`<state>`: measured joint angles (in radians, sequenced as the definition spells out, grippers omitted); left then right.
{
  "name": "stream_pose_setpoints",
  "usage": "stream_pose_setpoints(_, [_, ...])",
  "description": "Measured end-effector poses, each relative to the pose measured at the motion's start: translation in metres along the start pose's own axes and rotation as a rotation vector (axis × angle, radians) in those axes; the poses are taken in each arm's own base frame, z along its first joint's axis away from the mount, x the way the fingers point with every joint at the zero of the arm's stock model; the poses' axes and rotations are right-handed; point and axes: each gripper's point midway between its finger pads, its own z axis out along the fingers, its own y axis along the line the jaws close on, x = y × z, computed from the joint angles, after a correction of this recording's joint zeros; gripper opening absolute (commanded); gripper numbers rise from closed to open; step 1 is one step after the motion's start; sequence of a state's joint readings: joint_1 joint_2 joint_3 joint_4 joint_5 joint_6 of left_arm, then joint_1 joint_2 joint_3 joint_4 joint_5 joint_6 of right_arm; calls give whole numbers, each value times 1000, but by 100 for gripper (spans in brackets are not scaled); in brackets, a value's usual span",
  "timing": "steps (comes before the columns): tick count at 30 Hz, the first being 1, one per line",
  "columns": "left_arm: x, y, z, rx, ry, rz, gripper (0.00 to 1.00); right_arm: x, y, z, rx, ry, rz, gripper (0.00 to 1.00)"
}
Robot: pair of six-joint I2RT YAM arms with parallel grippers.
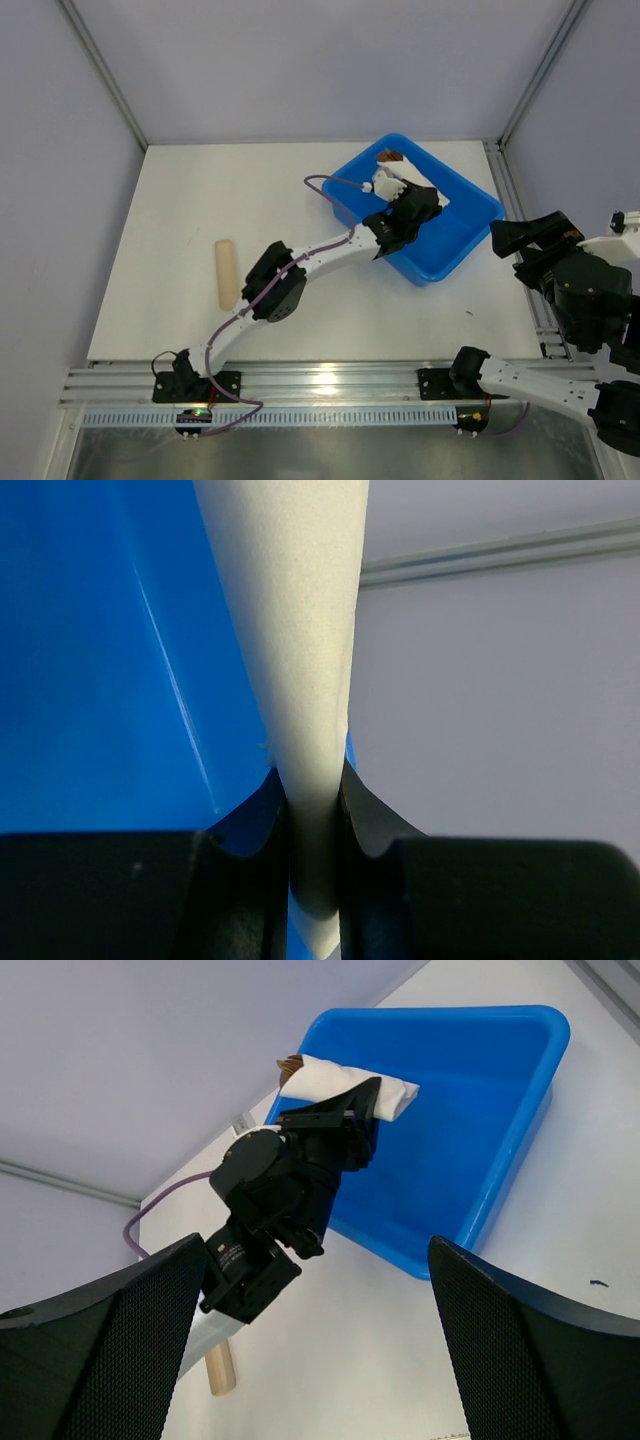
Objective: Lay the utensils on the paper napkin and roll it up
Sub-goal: Roll the napkin.
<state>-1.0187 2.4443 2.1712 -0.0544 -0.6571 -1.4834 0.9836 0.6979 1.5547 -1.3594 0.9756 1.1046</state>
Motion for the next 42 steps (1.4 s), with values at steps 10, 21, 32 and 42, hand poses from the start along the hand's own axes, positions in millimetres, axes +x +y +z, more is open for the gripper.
stream_pose_setpoints(10, [43, 15, 9, -9, 35, -56, 0, -17, -12, -11, -31, -30, 32, 95])
stream_pose_setpoints(21, [54, 44, 20, -40, 50, 29, 0, -6, -3, -9, -43, 21, -72, 95])
stream_pose_setpoints(32, [17, 39, -42, -16, 187, 277, 0, 45, 40, 11, -61, 202, -346, 81])
stream_pose_setpoints(42, [-116, -67, -162, 274, 258, 317, 0, 68, 72, 42, -48, 312, -339, 54])
